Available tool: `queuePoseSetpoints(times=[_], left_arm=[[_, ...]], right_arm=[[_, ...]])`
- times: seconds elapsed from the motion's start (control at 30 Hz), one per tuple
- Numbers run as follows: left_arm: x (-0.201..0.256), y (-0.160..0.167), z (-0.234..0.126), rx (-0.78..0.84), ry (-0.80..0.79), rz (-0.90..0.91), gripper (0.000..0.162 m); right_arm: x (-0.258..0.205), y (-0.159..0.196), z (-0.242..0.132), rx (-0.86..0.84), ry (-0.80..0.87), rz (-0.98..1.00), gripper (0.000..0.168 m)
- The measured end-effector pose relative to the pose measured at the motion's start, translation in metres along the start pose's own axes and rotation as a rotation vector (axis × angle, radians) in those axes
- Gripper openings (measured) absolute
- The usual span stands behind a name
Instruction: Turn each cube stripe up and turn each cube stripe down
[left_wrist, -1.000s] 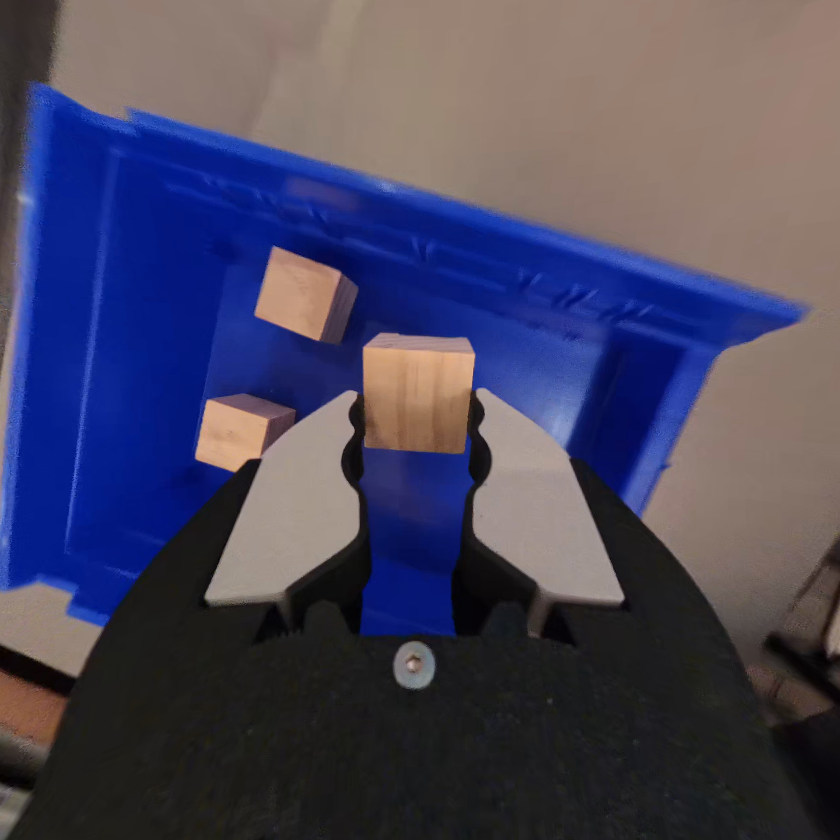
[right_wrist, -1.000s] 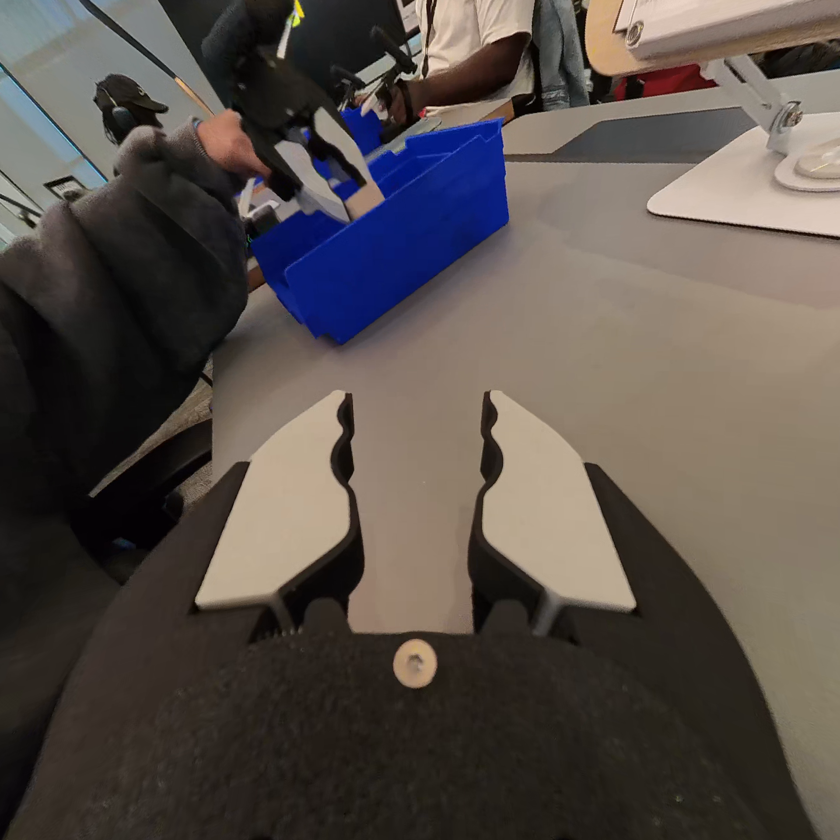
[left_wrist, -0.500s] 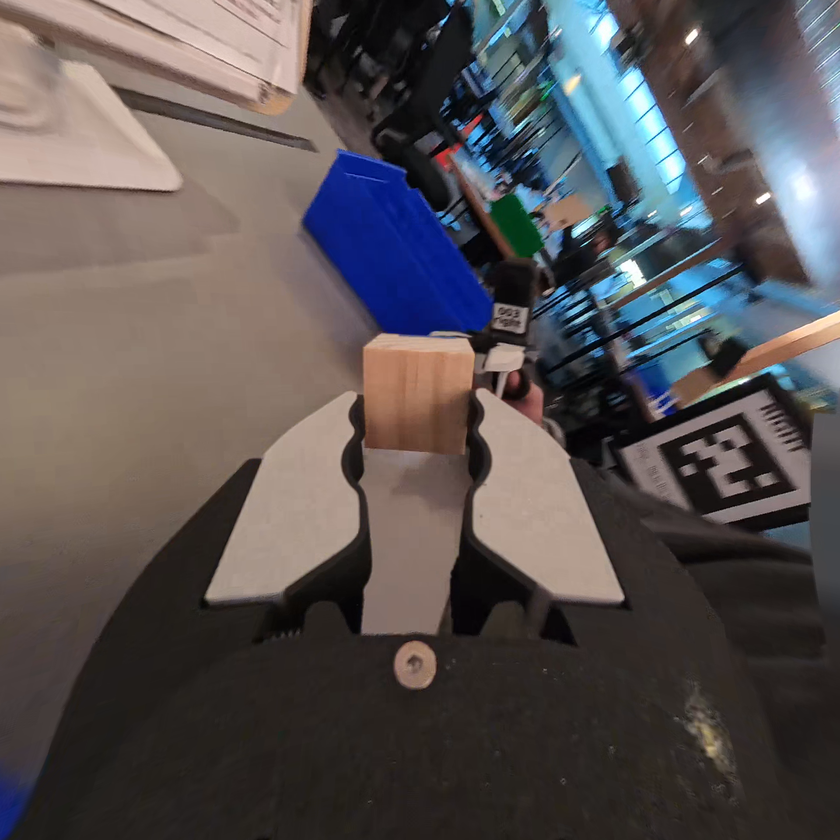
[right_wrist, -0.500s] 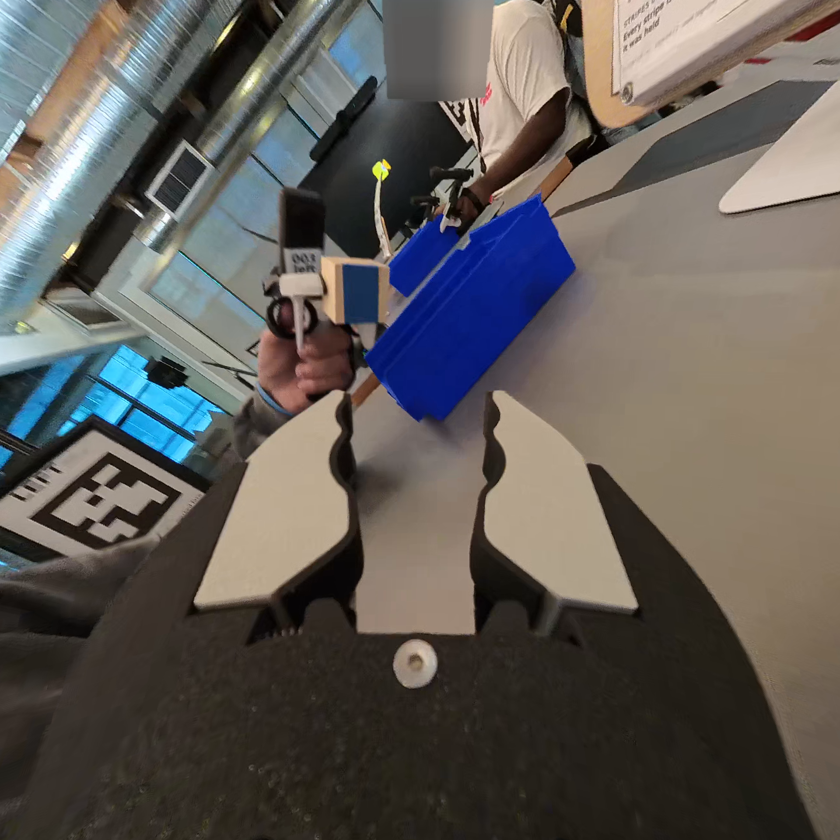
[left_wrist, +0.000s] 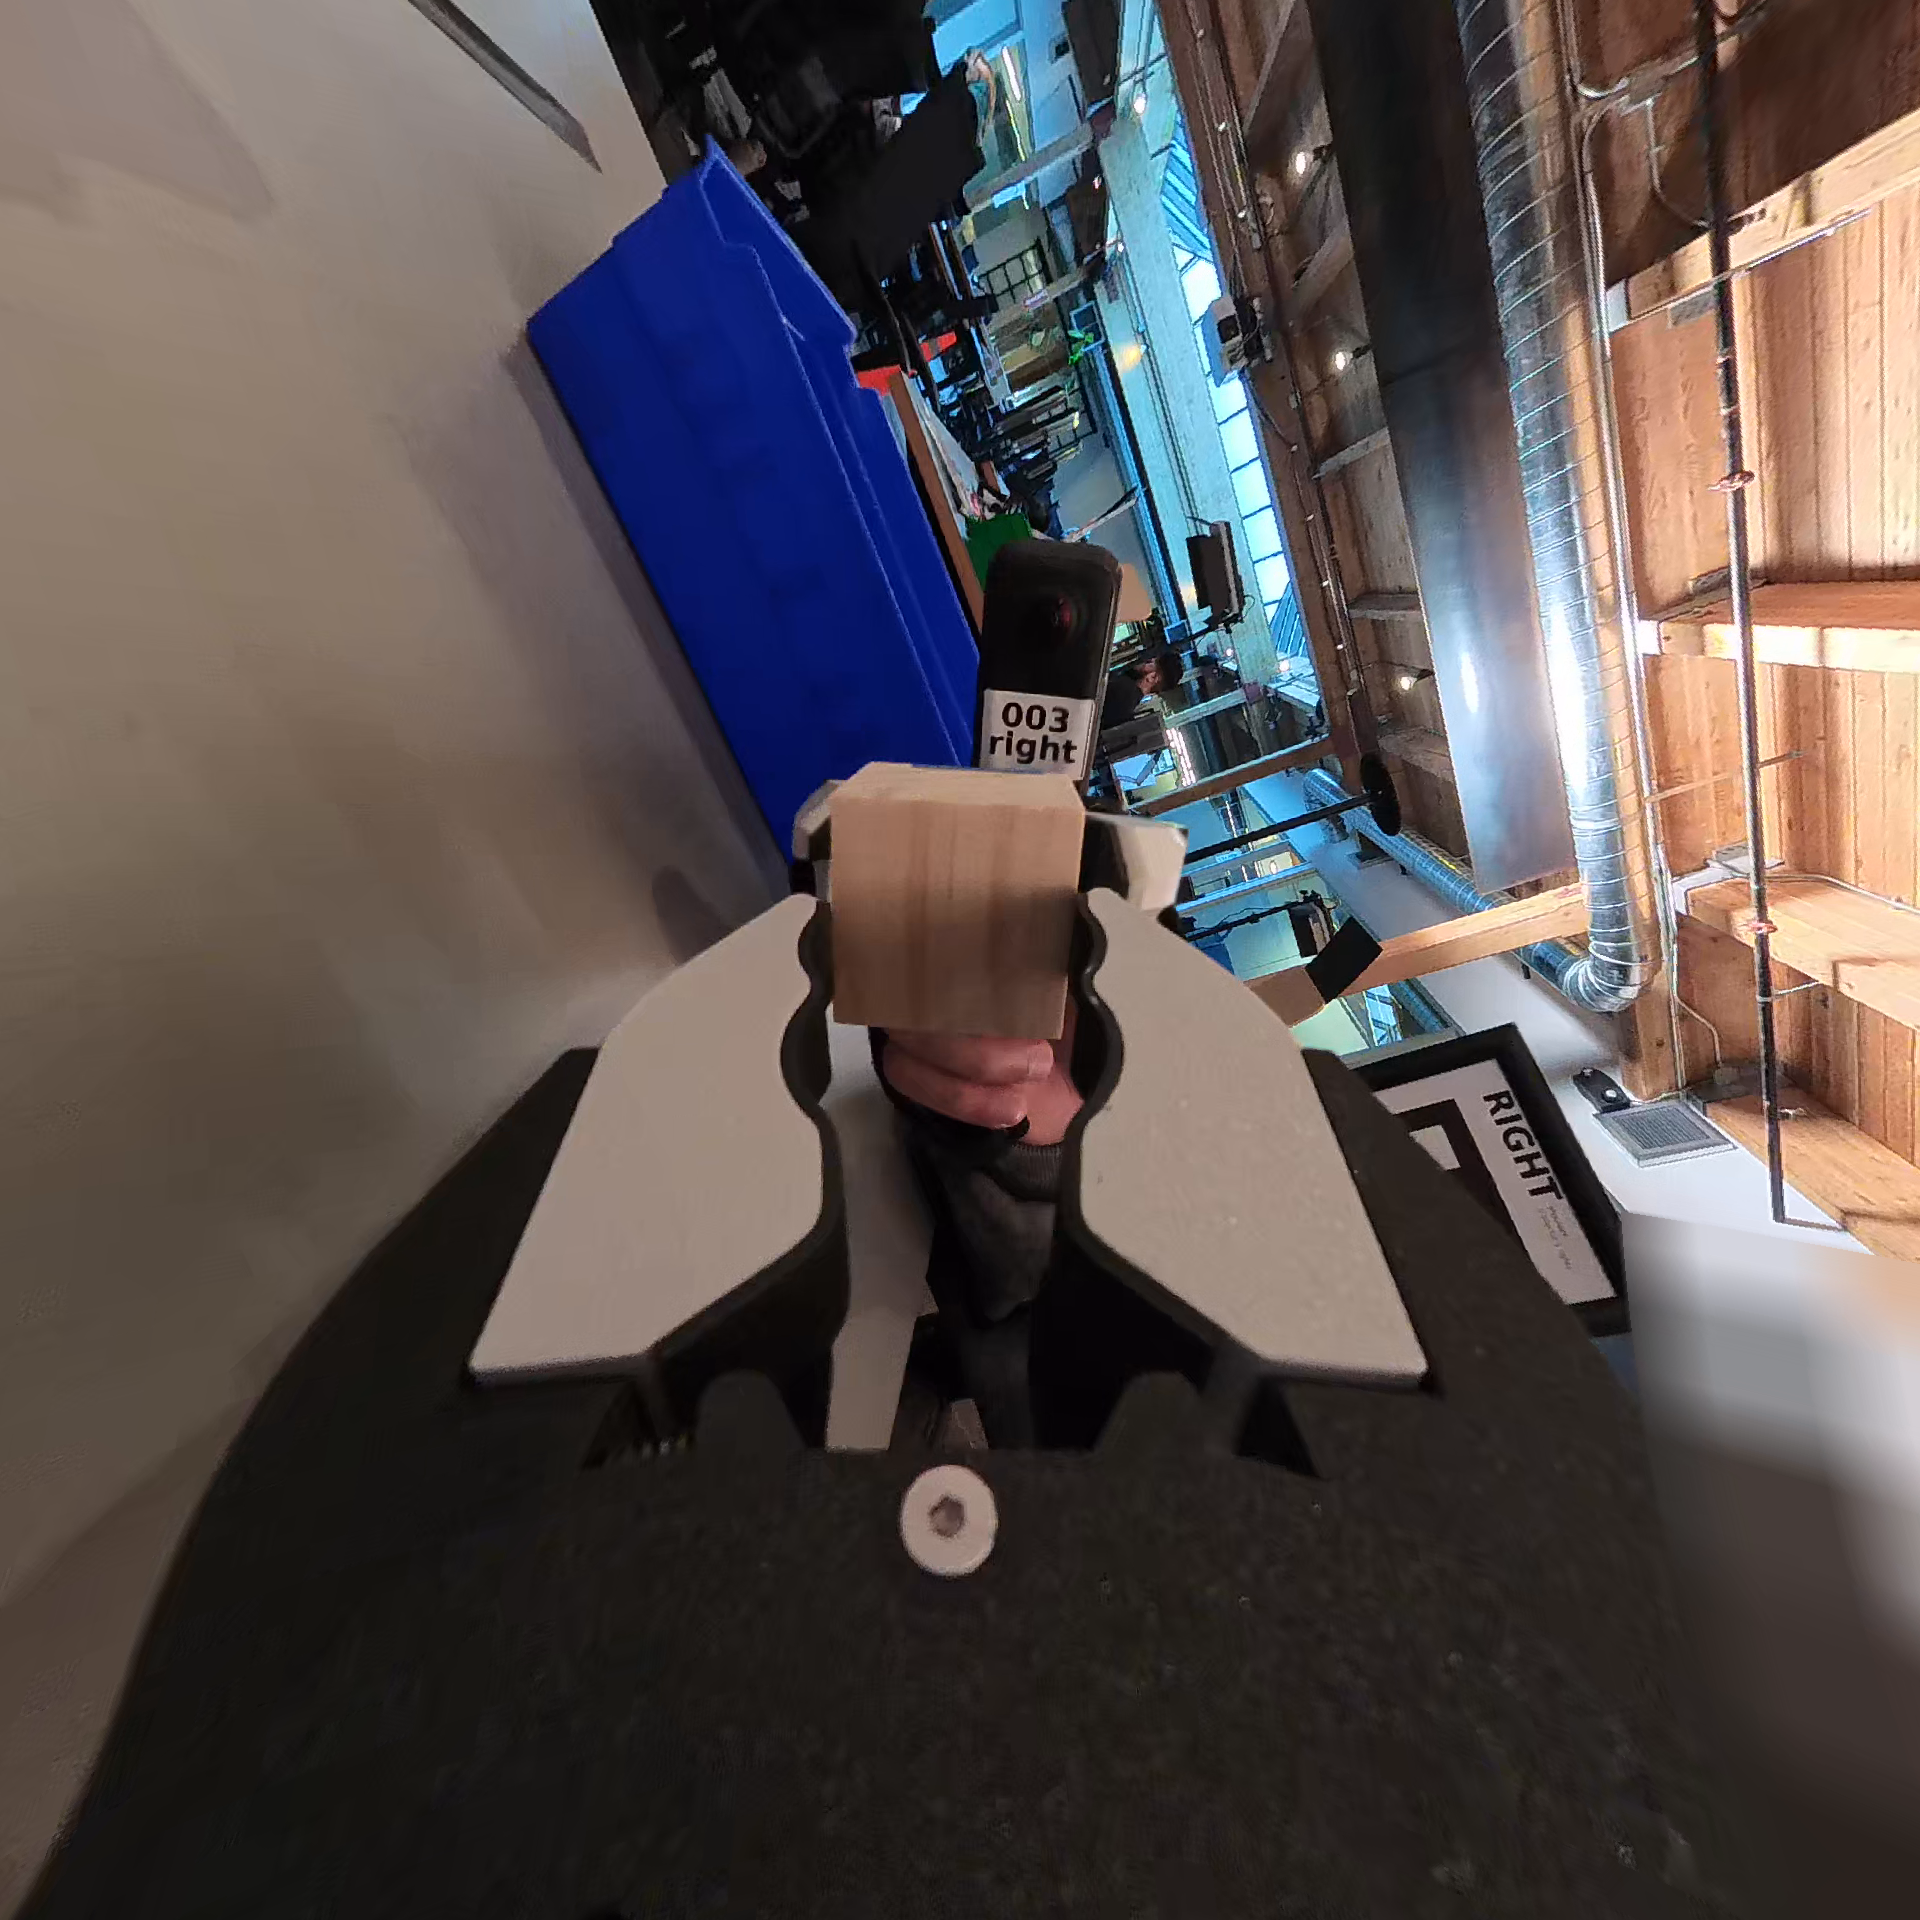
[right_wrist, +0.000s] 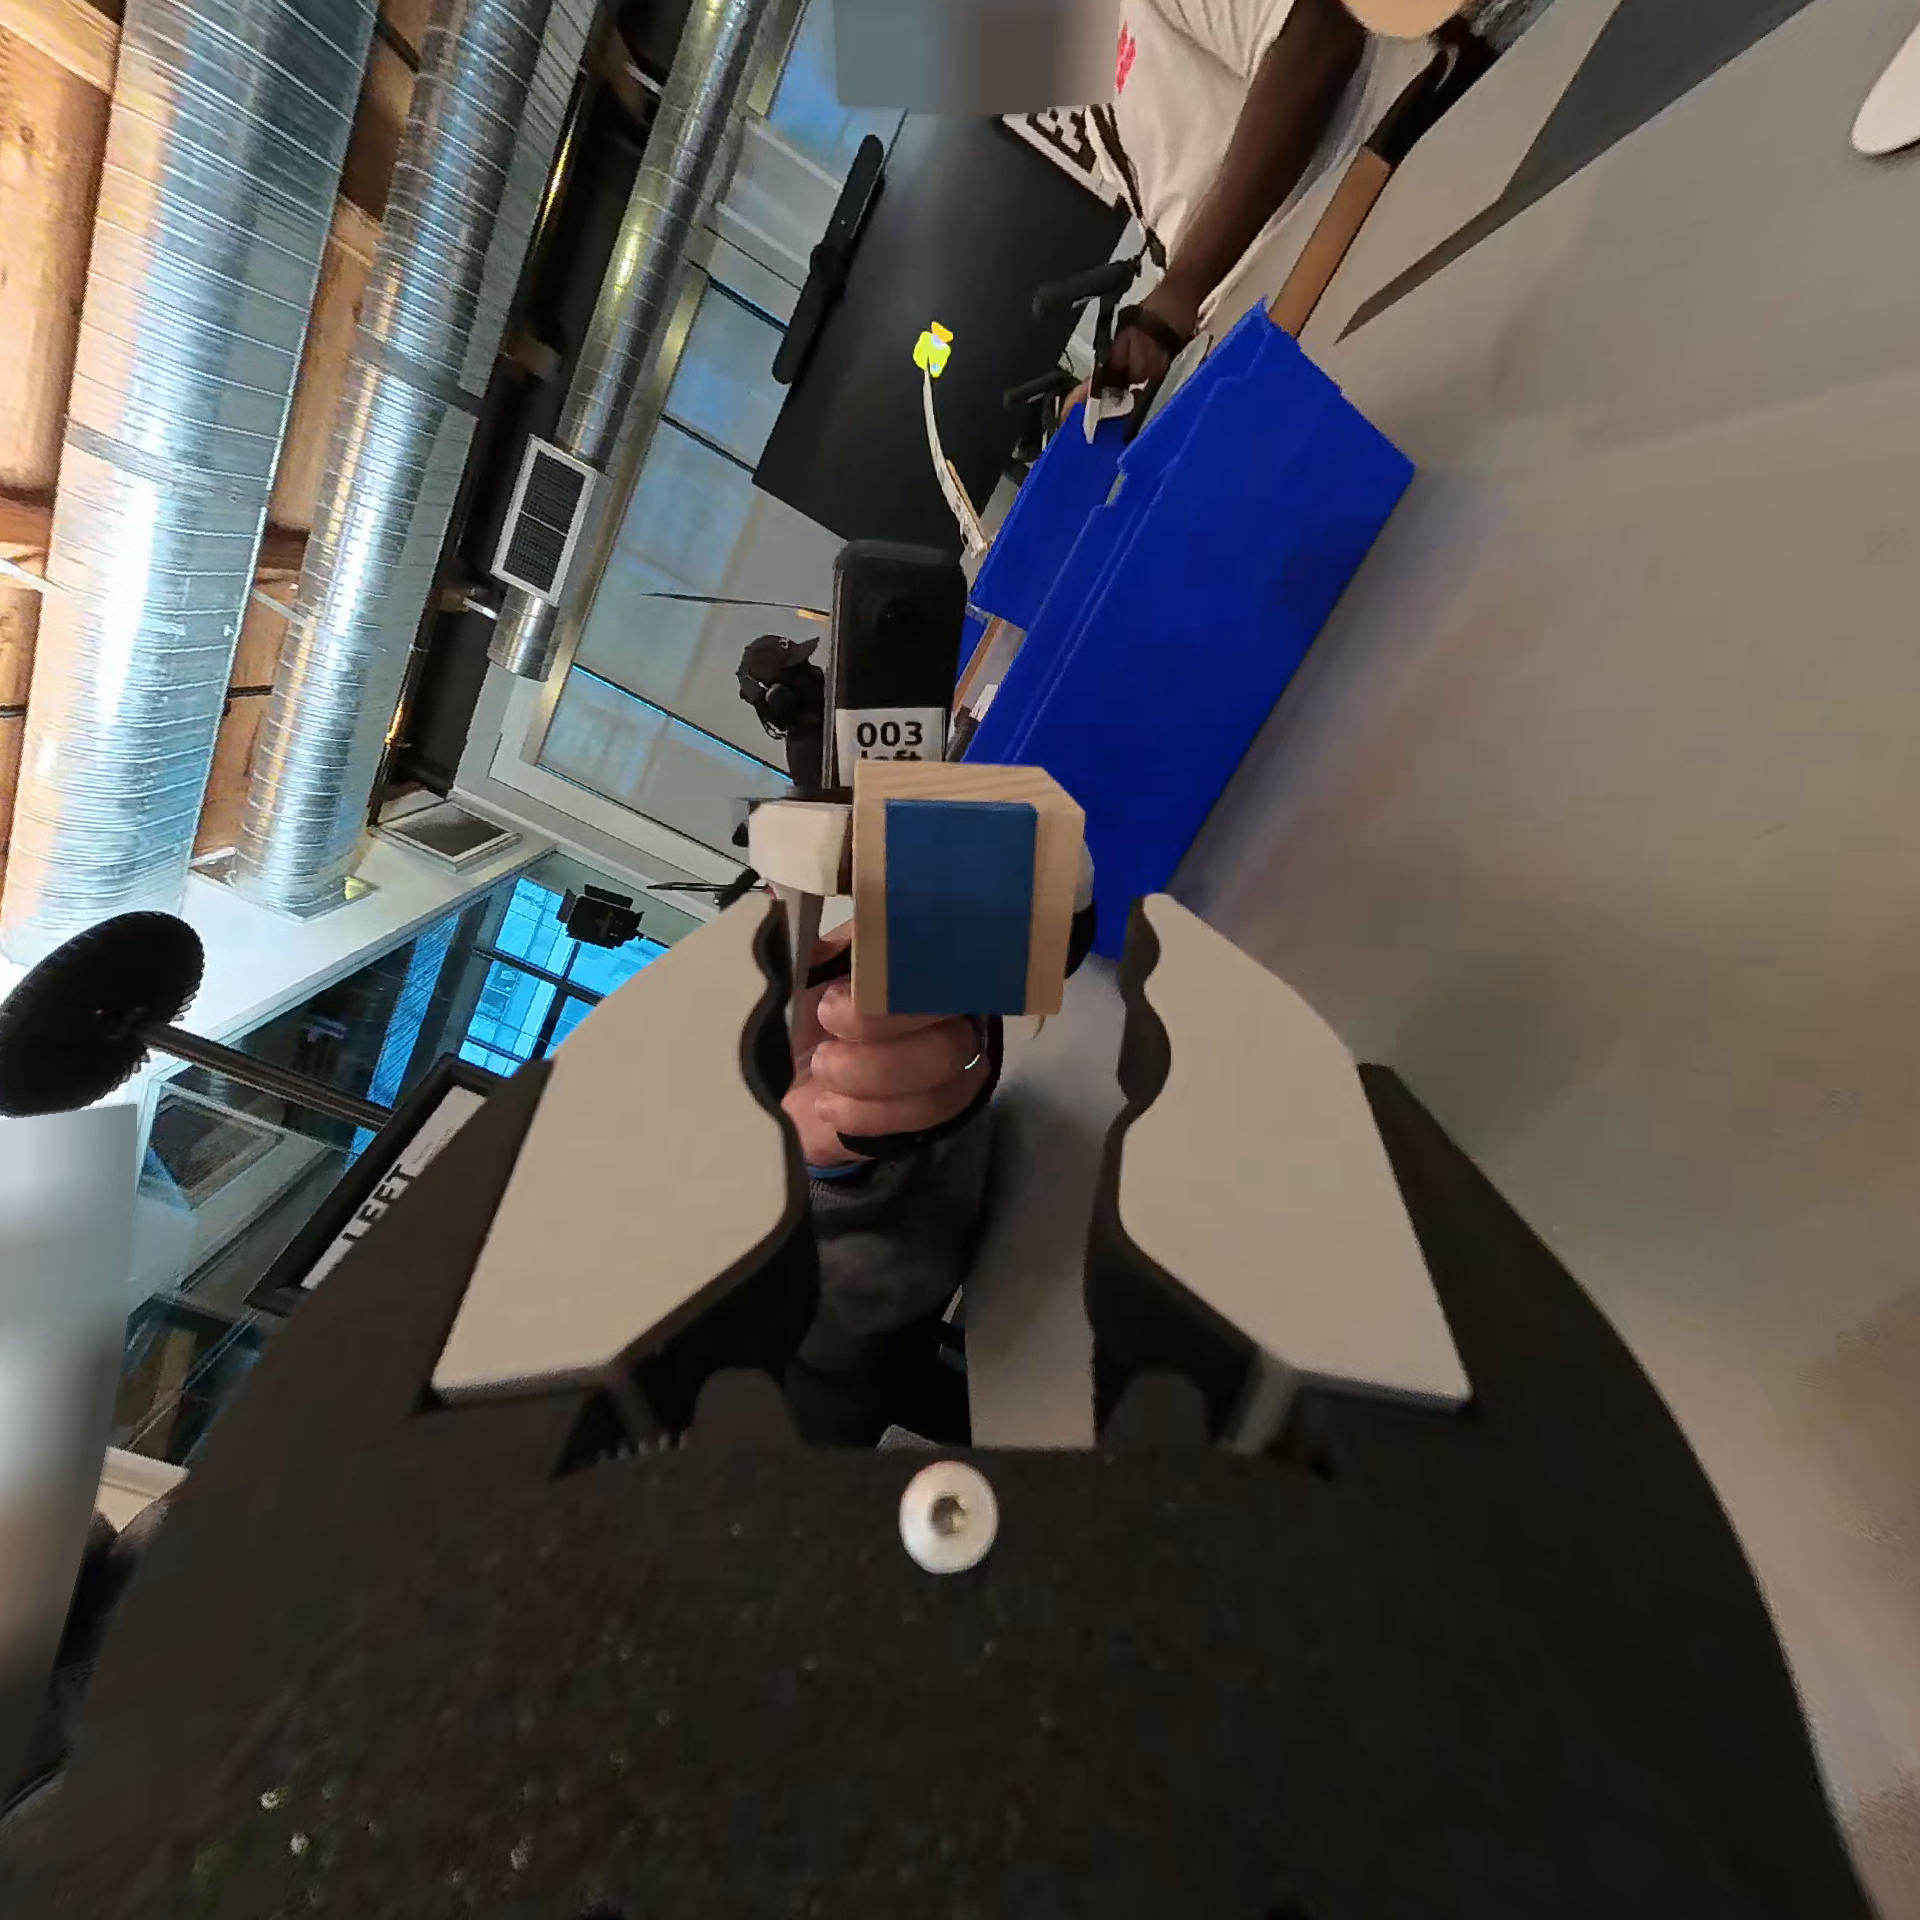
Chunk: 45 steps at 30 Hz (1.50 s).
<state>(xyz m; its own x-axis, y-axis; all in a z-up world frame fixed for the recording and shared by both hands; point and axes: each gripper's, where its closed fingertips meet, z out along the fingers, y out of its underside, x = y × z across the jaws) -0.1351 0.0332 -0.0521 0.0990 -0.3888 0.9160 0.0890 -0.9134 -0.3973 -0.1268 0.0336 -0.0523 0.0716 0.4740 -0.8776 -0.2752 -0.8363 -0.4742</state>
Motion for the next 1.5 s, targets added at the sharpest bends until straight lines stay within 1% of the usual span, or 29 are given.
queuePoseSetpoints(times=[0.13,0.23,0.27,0.33,0.43,0.5,0.53,0.6,0.7,0.8,0.87,0.9,1.0,1.07,1.13,1.2,1.27,1.33,1.37,1.43,1.5], left_arm=[[-0.003,0.001,0.000,-0.012,0.006,-0.002,0.042],[-0.004,0.004,0.003,-0.022,0.008,0.001,0.042],[-0.005,0.006,0.004,-0.030,0.001,-0.003,0.042],[-0.006,0.008,0.005,-0.029,0.006,-0.014,0.042],[-0.005,0.008,0.007,-0.023,0.017,-0.014,0.042],[-0.004,0.008,0.004,-0.023,0.010,0.010,0.042],[-0.003,0.007,-0.001,-0.008,-0.004,0.035,0.046],[-0.003,0.007,-0.011,0.013,-0.058,0.107,0.060],[-0.006,0.025,-0.025,-0.017,-0.190,0.274,0.071],[-0.025,0.050,-0.040,-0.023,-0.430,0.542,0.071],[-0.037,0.051,-0.061,0.056,-0.639,0.699,0.067],[-0.036,0.051,-0.070,0.095,-0.692,0.755,0.066],[-0.024,0.054,-0.075,0.100,-0.710,0.811,0.066],[-0.018,0.058,-0.073,0.091,-0.692,0.826,0.065],[-0.021,0.061,-0.072,0.065,-0.718,0.859,0.065],[-0.028,0.064,-0.070,0.045,-0.752,0.878,0.064],[-0.035,0.072,-0.064,-0.006,-0.742,0.862,0.063],[-0.042,0.080,-0.057,-0.049,-0.722,0.832,0.063],[-0.044,0.083,-0.055,-0.062,-0.710,0.819,0.063],[-0.048,0.088,-0.052,-0.091,-0.695,0.798,0.063],[-0.050,0.090,-0.051,-0.106,-0.693,0.790,0.063]], right_arm=[[0.008,0.002,0.004,-0.020,0.009,0.015,0.061],[0.010,0.004,0.008,-0.029,-0.006,0.032,0.057],[0.005,0.006,0.009,-0.037,-0.048,0.038,0.044],[0.007,0.008,0.007,-0.072,-0.038,0.070,0.044],[0.006,0.007,0.005,-0.067,-0.032,0.060,0.044],[0.005,0.009,0.004,-0.075,-0.035,0.059,0.044],[0.004,0.008,0.002,-0.074,-0.034,0.061,0.043],[0.006,0.006,-0.004,-0.074,-0.015,0.049,0.044],[0.007,0.003,-0.014,-0.075,0.032,0.014,0.044],[-0.001,-0.004,-0.024,-0.068,0.048,-0.025,0.044],[-0.006,-0.008,-0.030,-0.061,0.080,-0.066,0.044],[-0.009,-0.010,-0.034,-0.062,0.102,-0.089,0.044],[-0.022,-0.020,-0.050,-0.072,0.181,-0.169,0.044],[-0.034,-0.035,-0.071,-0.053,0.273,-0.250,0.044],[-0.044,-0.057,-0.104,-0.007,0.408,-0.325,0.044],[-0.042,-0.076,-0.146,0.007,0.617,-0.372,0.044],[-0.033,-0.092,-0.193,0.026,0.844,-0.388,0.044],[-0.014,-0.095,-0.240,0.003,1.059,-0.327,0.044],[-0.003,-0.096,-0.260,-0.004,1.141,-0.297,0.044],[0.020,-0.090,-0.289,-0.035,1.234,-0.203,0.044],[0.043,-0.078,-0.306,-0.097,1.275,-0.102,0.044]])
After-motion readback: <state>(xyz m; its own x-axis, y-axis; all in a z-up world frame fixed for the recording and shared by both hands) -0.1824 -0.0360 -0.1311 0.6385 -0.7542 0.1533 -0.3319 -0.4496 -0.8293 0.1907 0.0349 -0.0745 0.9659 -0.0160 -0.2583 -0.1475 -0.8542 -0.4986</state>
